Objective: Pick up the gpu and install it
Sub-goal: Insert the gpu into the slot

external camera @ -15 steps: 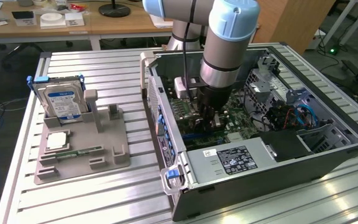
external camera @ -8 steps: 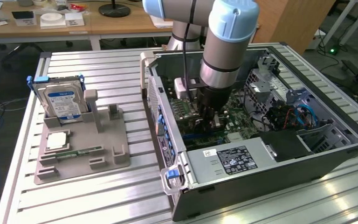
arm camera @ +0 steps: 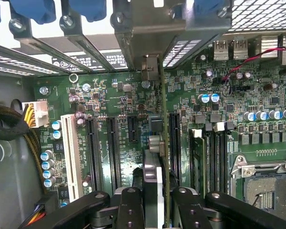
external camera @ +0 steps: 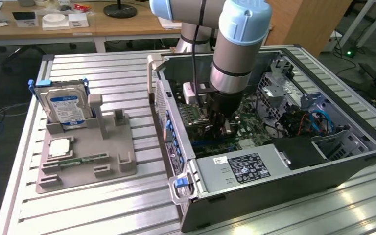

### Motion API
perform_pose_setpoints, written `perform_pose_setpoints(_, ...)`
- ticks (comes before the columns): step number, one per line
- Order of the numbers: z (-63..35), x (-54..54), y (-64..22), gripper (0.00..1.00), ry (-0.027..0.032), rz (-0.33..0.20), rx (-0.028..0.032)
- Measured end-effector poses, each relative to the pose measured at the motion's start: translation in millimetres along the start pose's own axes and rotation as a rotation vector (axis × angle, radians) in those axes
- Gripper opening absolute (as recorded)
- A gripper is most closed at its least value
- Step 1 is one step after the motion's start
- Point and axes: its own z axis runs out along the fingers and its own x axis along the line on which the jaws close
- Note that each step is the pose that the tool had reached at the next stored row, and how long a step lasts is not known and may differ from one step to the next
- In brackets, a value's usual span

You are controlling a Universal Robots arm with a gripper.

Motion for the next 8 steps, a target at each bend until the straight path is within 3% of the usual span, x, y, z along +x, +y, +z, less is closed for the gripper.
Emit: perform_pose_setpoints(8,0.0,0.0,0.0,0.28,-0.0001,0.0,0.0001)
